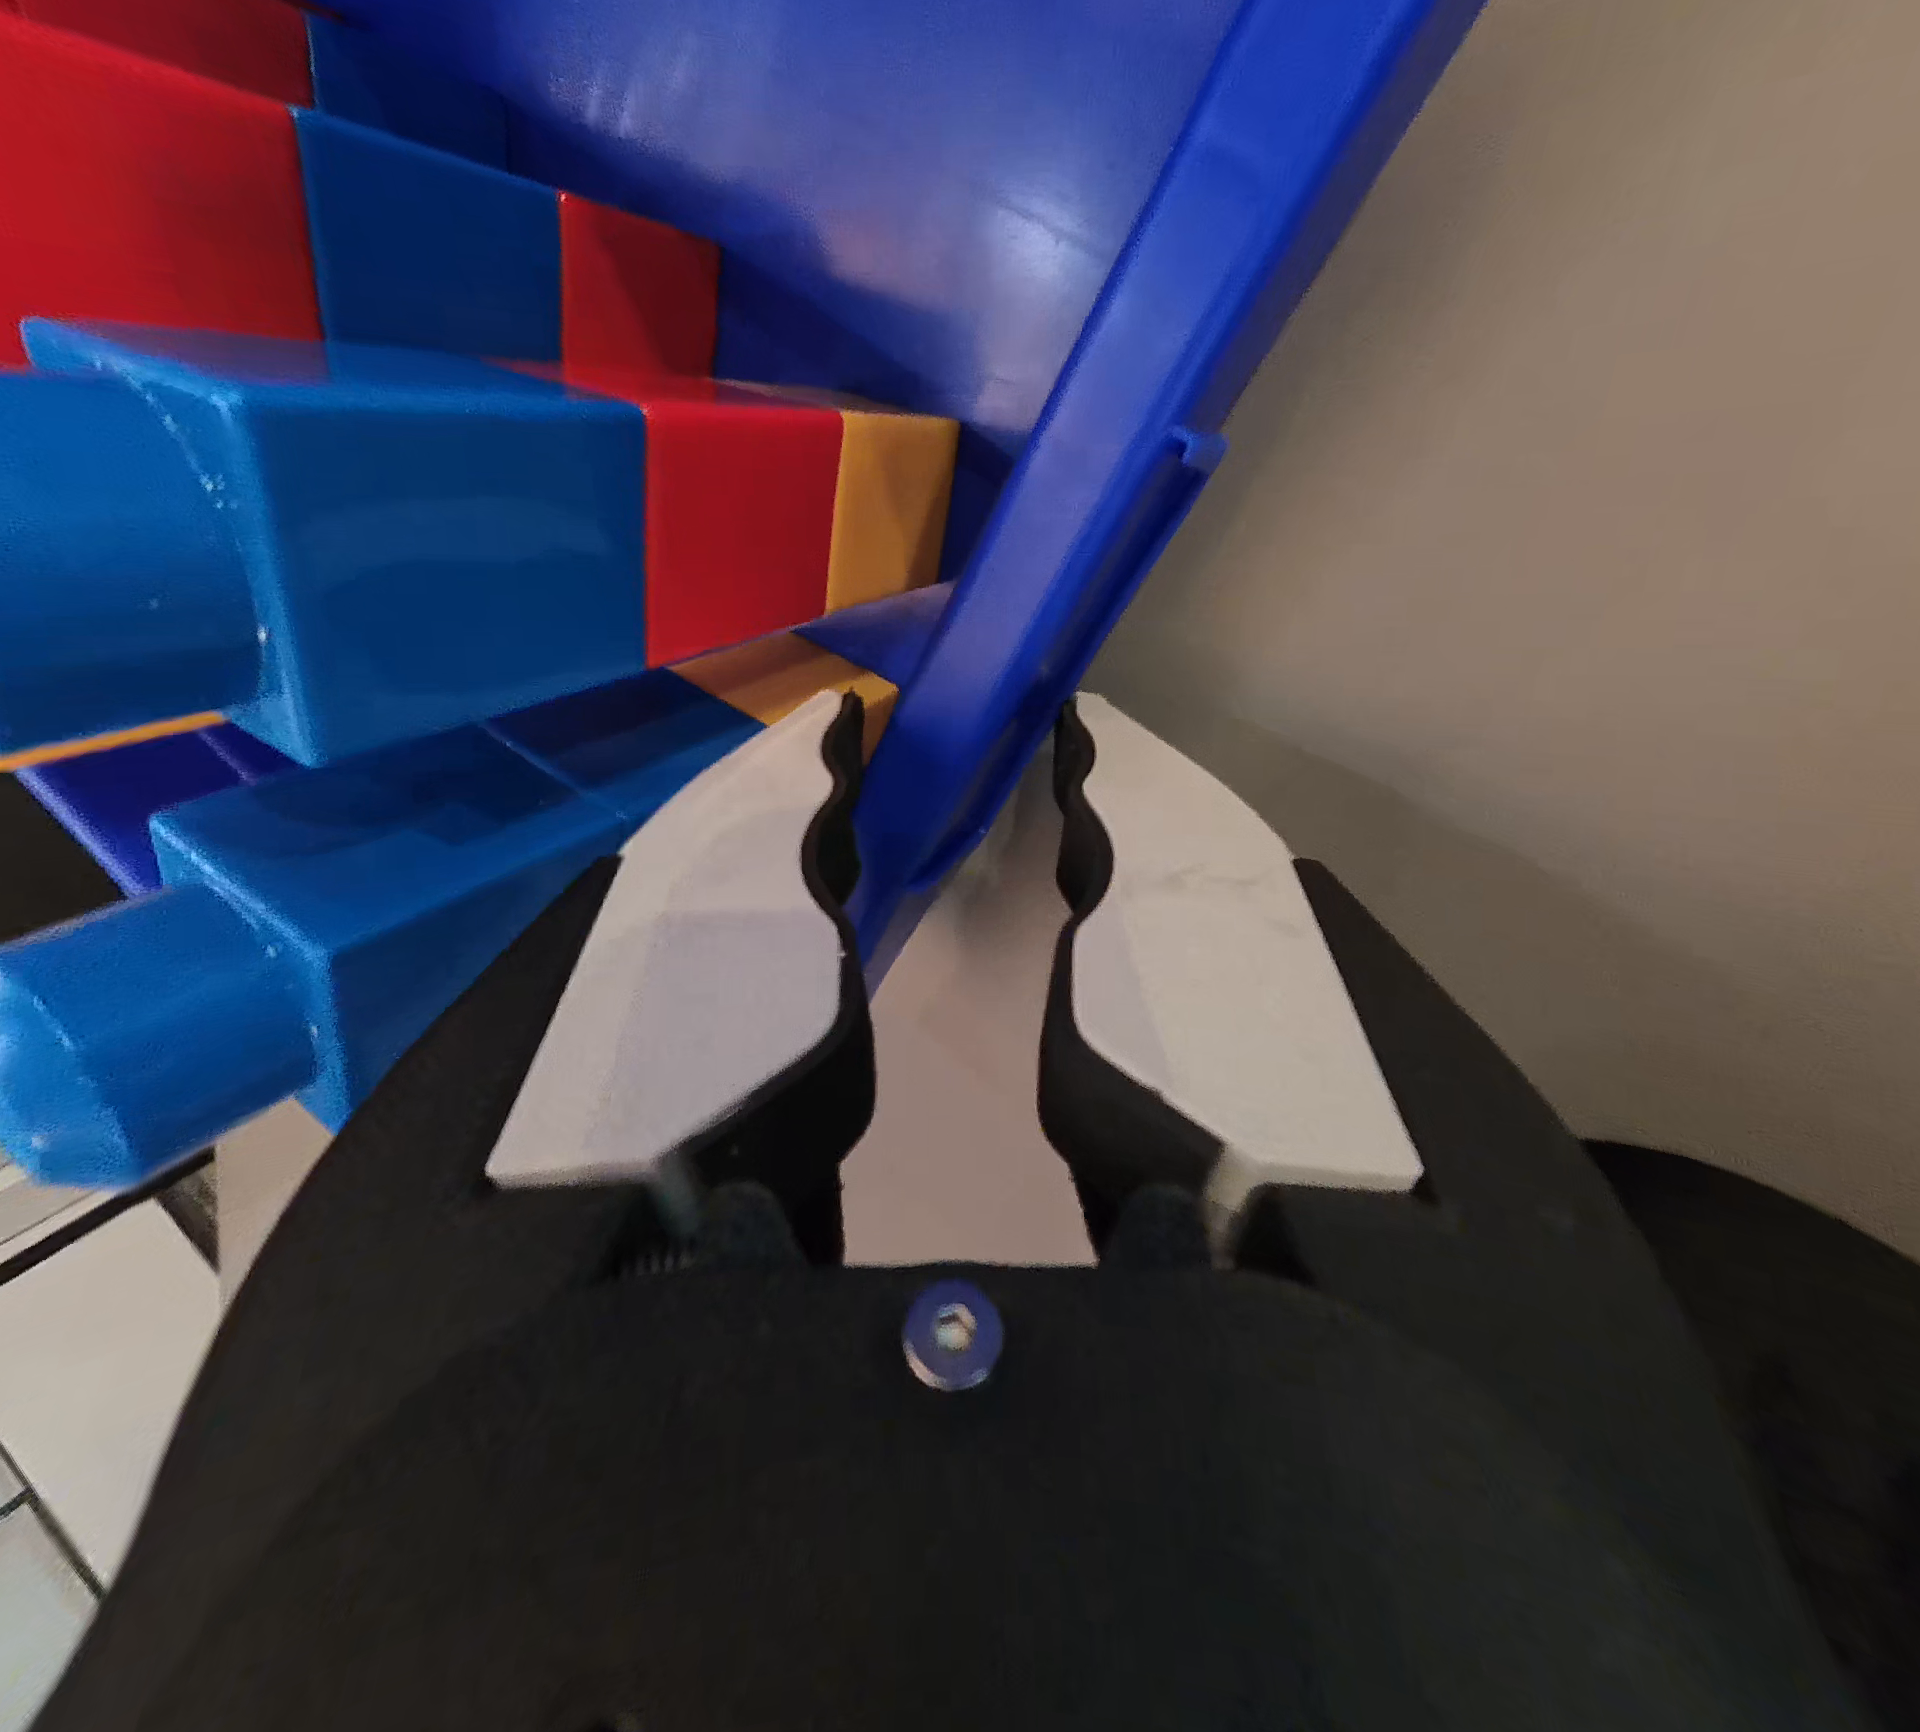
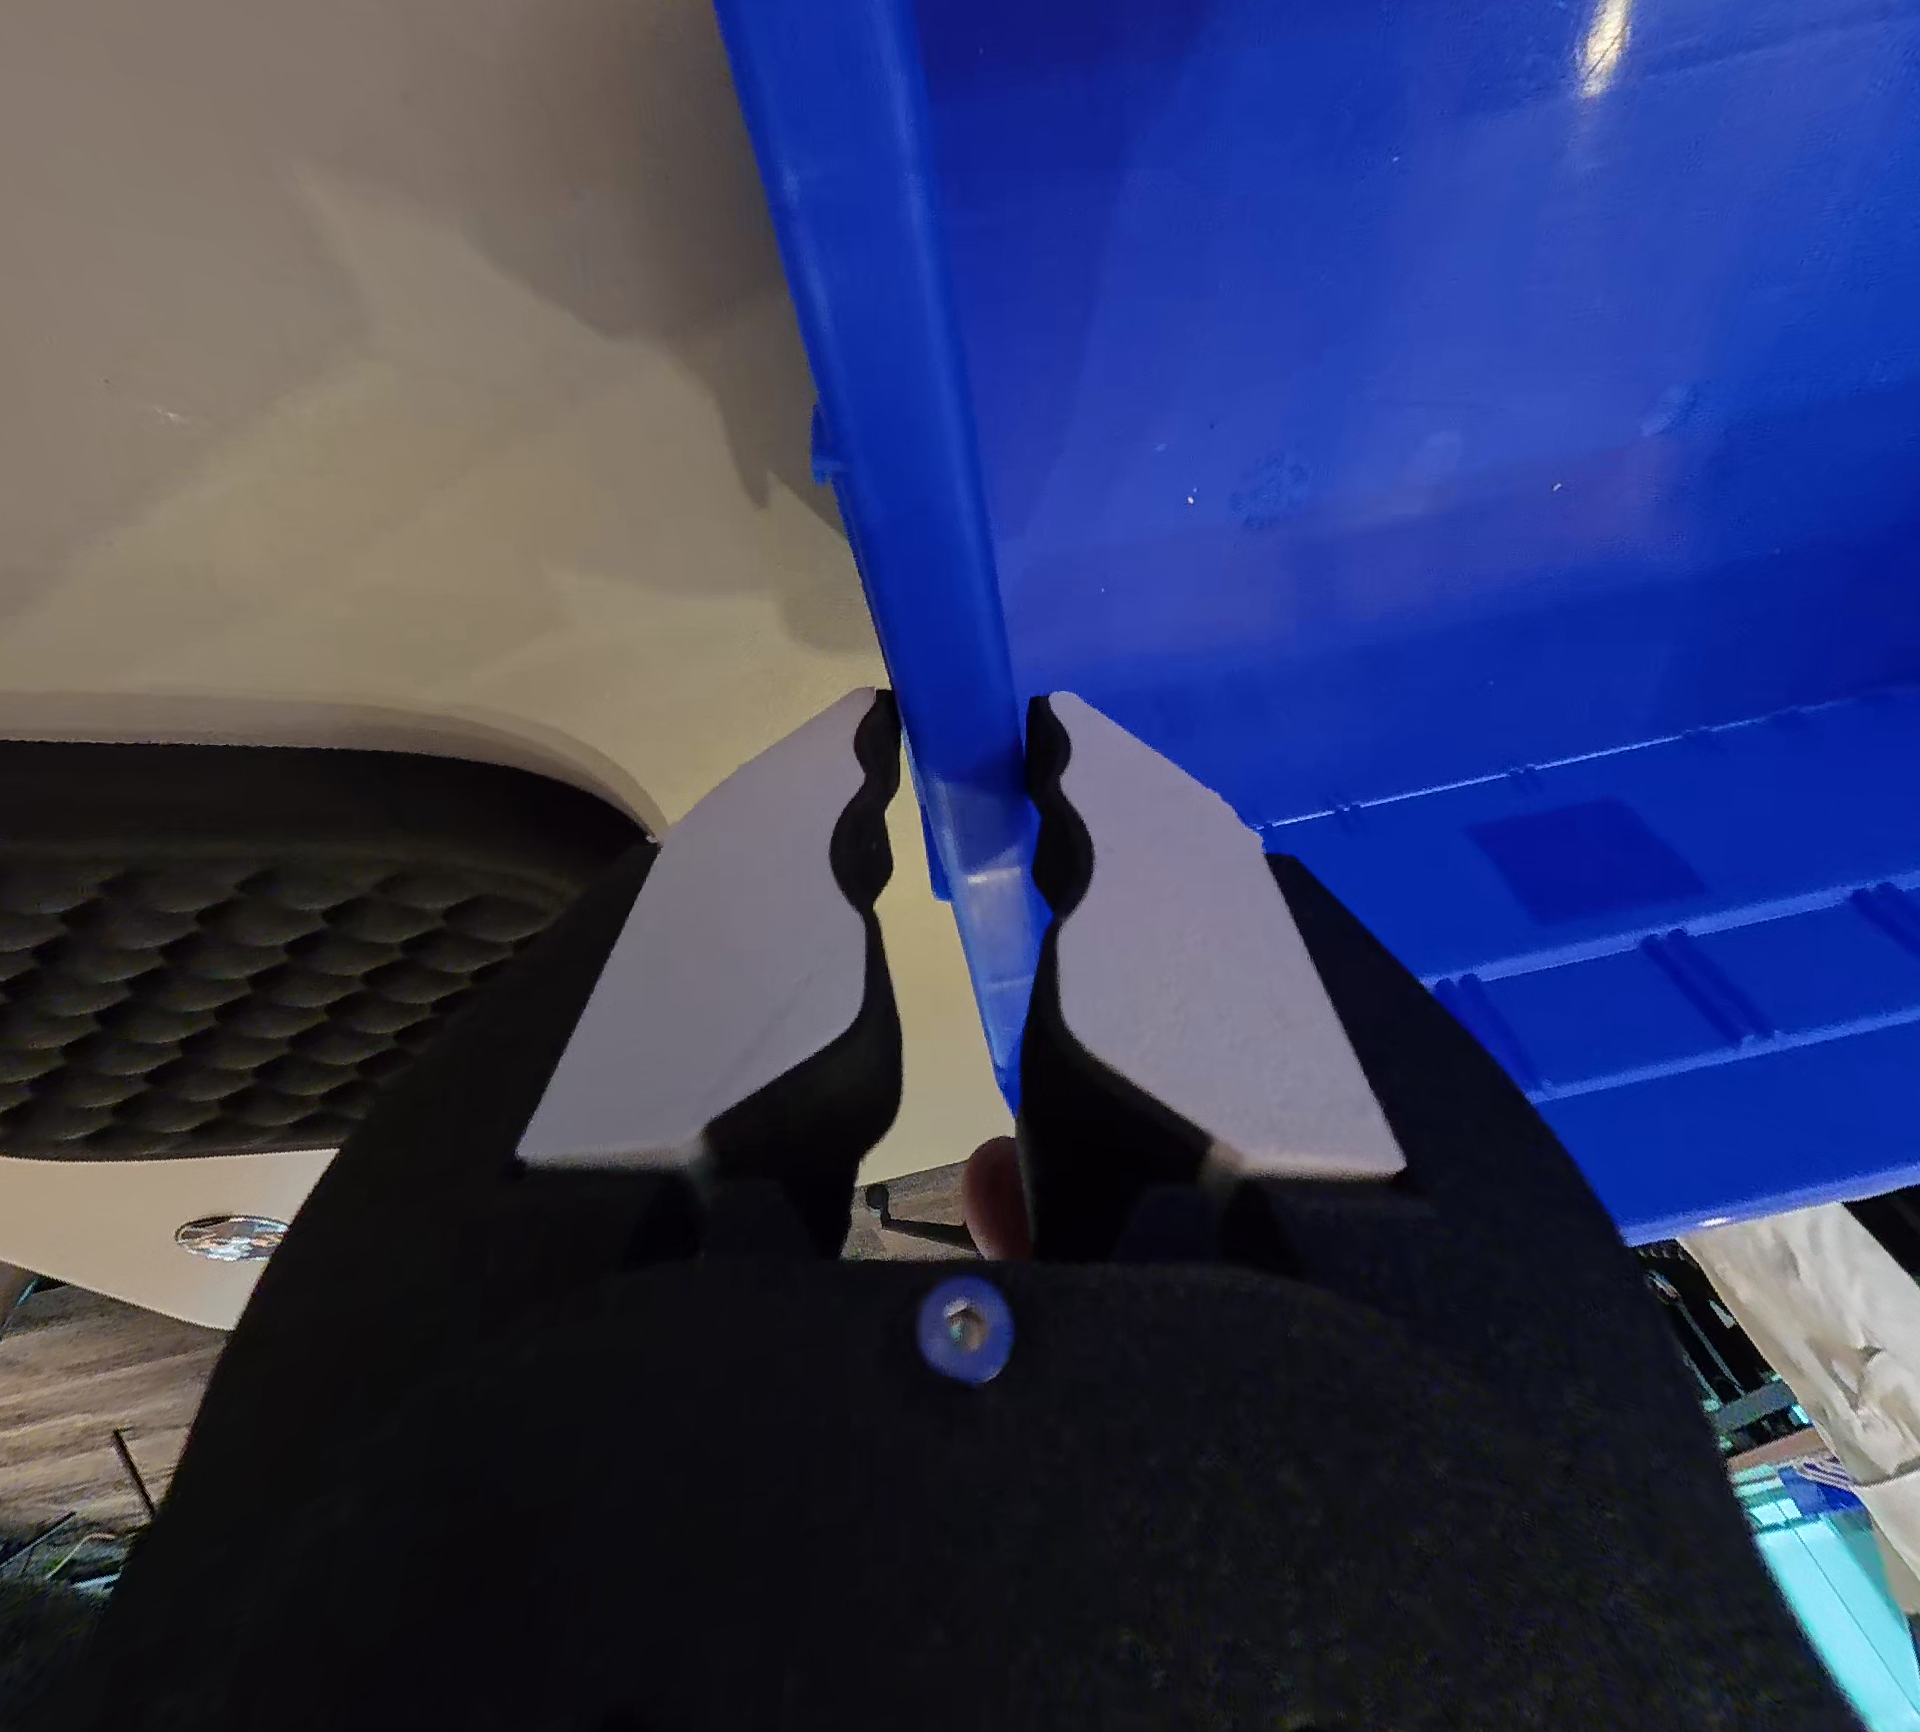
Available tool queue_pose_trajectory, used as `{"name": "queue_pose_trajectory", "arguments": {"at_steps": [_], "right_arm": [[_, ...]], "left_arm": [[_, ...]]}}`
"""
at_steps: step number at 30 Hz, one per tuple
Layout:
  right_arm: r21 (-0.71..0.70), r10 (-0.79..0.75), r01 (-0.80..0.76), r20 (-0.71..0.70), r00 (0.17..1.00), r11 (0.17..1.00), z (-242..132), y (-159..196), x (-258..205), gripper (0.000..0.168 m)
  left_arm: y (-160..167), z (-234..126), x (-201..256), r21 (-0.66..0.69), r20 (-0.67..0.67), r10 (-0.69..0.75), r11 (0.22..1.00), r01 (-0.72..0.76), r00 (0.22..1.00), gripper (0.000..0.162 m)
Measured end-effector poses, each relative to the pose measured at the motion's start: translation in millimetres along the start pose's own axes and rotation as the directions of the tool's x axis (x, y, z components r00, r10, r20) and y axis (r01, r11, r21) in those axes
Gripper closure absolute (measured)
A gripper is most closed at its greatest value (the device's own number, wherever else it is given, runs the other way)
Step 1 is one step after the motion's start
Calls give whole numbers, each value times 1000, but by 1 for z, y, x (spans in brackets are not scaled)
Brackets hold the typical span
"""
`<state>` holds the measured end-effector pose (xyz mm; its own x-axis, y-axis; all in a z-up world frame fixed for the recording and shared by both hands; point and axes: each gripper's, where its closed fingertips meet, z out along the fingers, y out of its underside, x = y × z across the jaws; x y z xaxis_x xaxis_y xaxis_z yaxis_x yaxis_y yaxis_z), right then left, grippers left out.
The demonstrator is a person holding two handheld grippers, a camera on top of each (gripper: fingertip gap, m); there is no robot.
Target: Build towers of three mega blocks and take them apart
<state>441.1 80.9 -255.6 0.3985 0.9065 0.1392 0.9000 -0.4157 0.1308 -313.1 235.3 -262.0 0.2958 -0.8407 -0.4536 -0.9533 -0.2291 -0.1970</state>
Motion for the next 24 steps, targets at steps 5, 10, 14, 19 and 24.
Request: {"name": "queue_pose_trajectory", "arguments": {"at_steps": [5, 10, 14, 19, 24], "right_arm": [[-7, 16, -16, -10, 1000, 1000, 2, 1, 0, 141], [15, 58, -58, -32, 998, 998, -2, -3, -5, 119], [87, 98, -91, -89, 991, 992, -22, -5, -7, 114], [189, 140, -105, -179, 974, 976, -57, -11, -20, 118], [304, 137, -51, -266, 954, 951, -84, -40, -43, 124]], "left_arm": [[-2, 0, 1, -9, 23, -1, 1000, 2, 1000, 127], [-3, -5, 4, -1, 71, -20, 1000, 20, 997, 116], [-9, -21, 10, 86, 90, -113, 991, 106, 989, 113], [-18, -52, 18, 240, 105, -281, 938, 250, 954, 110], [-46, -79, 5, 414, 111, -453, 830, 373, 885, 96]]}}
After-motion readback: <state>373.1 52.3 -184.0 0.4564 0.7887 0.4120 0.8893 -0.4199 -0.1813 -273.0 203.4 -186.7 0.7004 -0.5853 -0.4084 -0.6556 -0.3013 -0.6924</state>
